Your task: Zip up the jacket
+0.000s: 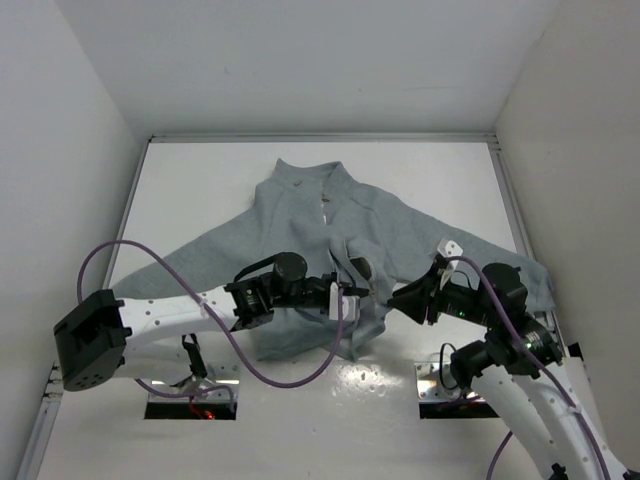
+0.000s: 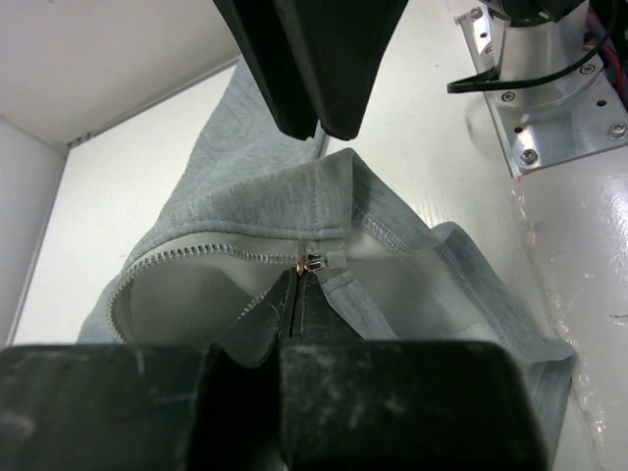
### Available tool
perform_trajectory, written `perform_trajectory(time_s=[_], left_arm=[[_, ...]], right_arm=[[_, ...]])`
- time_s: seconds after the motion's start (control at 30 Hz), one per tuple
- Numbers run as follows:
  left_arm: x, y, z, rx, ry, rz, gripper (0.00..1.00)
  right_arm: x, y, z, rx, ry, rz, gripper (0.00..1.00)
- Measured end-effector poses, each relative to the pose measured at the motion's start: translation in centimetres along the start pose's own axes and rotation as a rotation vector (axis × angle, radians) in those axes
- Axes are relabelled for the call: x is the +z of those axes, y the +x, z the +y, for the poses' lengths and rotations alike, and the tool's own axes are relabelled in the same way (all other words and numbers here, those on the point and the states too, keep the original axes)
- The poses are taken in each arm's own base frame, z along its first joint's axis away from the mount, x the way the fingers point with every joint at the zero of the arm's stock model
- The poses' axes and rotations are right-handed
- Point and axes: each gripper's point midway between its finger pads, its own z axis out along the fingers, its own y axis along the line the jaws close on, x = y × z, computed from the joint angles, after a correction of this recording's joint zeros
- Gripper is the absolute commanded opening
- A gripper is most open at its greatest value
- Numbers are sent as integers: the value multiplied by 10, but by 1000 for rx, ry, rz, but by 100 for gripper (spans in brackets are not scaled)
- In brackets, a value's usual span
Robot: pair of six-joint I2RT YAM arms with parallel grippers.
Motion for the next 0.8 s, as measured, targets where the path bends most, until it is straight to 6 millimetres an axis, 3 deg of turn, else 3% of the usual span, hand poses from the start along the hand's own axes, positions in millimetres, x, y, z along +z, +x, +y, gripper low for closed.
perform_trajectory(time_s=[0.1, 0.3, 0.43, 0.6, 0.8], left_arm=[[9, 2, 3, -31, 6, 6, 0], [15, 6, 18, -108, -37, 13, 0], [18, 9, 20, -158, -51, 17, 0], [18, 9, 37, -215, -95, 19, 0], [17, 11, 43, -262, -119, 23, 0]], right_arm=[[2, -8, 12, 35, -66, -27, 25], [9, -15, 24, 128, -149, -48, 35], [22, 7, 13, 259, -130, 1, 43], [39, 42, -8, 409, -59, 59, 45], [50, 50, -25, 481, 9, 45, 45]])
